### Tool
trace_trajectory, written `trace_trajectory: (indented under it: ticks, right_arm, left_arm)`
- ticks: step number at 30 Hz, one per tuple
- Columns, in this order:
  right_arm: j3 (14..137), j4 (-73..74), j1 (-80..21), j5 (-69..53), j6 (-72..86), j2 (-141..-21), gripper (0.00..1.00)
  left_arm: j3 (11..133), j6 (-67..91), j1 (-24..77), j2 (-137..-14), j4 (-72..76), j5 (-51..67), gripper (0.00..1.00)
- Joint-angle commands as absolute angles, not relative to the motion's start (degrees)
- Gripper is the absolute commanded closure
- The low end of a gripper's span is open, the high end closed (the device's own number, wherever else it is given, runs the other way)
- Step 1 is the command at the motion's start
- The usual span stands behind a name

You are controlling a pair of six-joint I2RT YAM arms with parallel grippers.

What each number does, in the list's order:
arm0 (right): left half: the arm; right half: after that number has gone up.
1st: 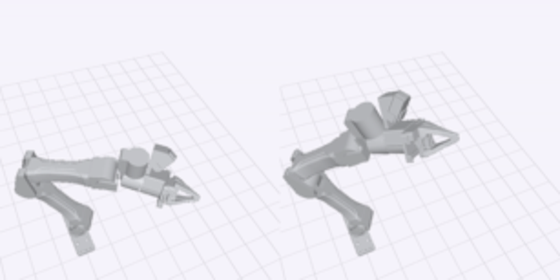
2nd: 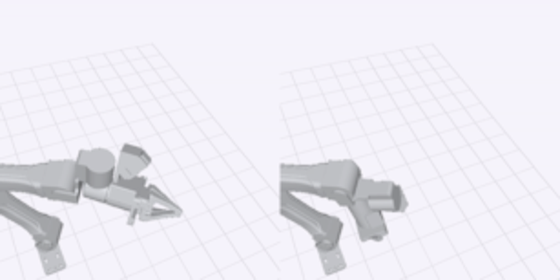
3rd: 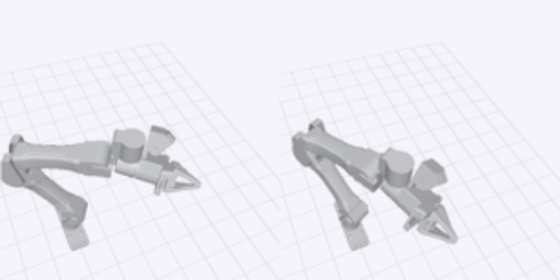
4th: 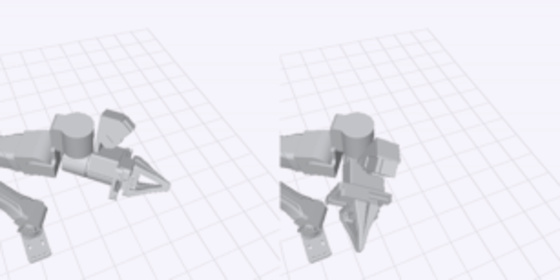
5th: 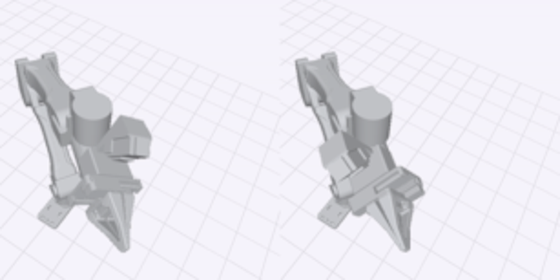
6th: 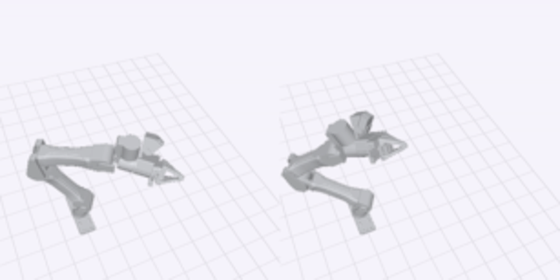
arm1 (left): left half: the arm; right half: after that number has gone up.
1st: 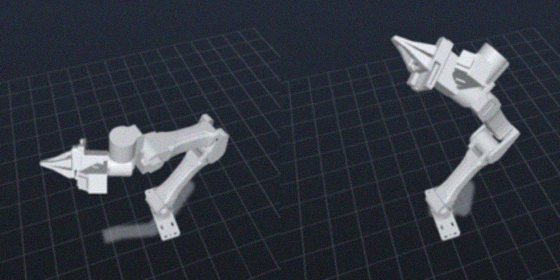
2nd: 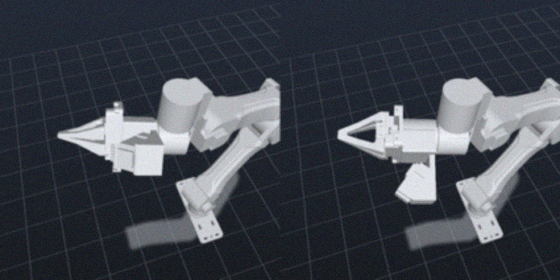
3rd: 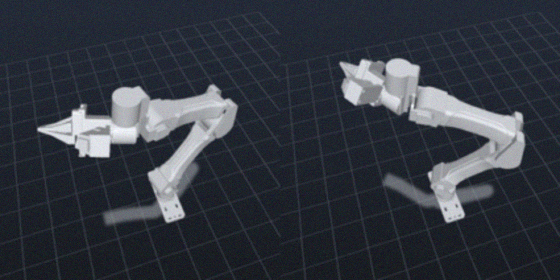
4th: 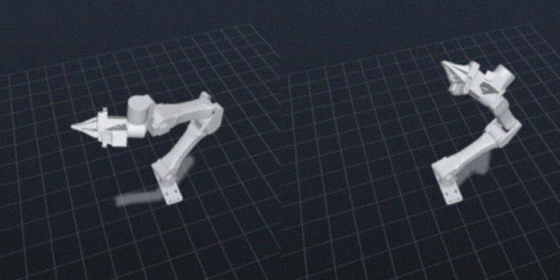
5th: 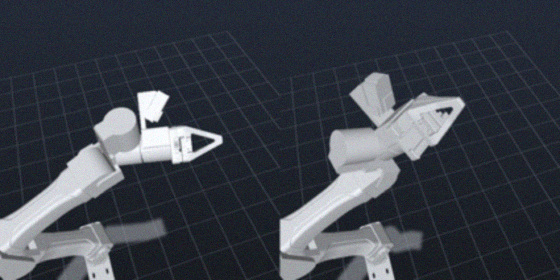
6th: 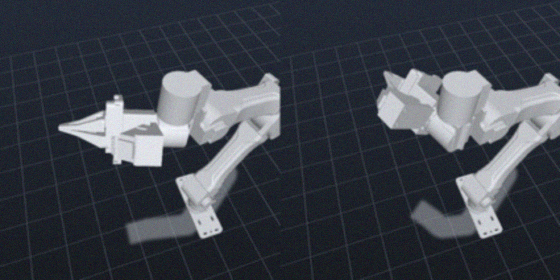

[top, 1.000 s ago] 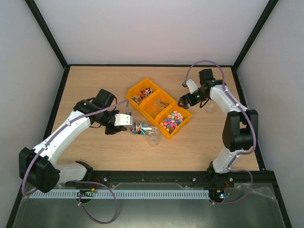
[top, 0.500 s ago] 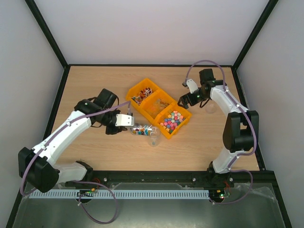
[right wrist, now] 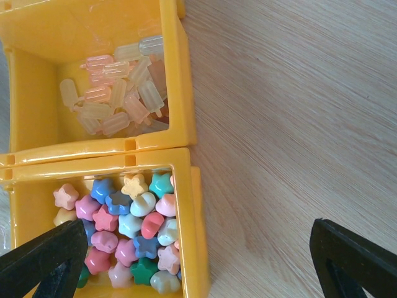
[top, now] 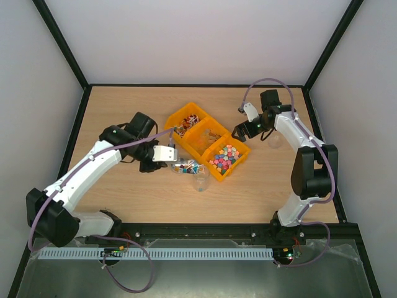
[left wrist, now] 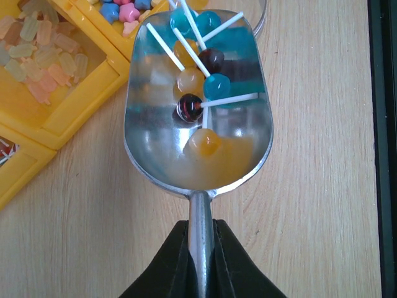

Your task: Pack the candies

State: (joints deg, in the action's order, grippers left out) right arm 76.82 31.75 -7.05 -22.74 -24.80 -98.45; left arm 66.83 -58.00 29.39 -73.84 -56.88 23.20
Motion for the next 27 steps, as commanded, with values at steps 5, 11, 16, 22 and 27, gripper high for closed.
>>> trace_trajectory:
  ticks: [5, 11, 16, 22, 27]
  right_arm:
    - [76.0, 32.2, -7.1, -24.0, -24.4, -97.7, 0.02]
    - [76.0, 32.1, -7.1, -24.0, -24.5, -97.8, 0.01]
    - [76.1, 32.2, -7.1, -24.0, -24.5, -97.9, 0.01]
    - [76.3, 32.3, -7.1, -23.9, -24.8, -98.1, 0.01]
    - [76.3, 32.4, -7.1, -24.2, -24.7, -98.4, 0.01]
  left_arm:
    - [68.8, -58.8, 30.2, -74.4, -59.7, 23.0, 0.98]
    - [69.4, -58.9, 30.8, -74.7, -60.1, 22.6, 0.98]
    - [70.3, -58.5, 31.6, -75.1, -60.4, 22.2, 0.98]
    - [71.4, -58.4, 32.9, -75.7, -61.2, 20.6, 0.98]
    - [72.9, -58.2, 33.7, -76.6, -62.6, 19.5, 0.98]
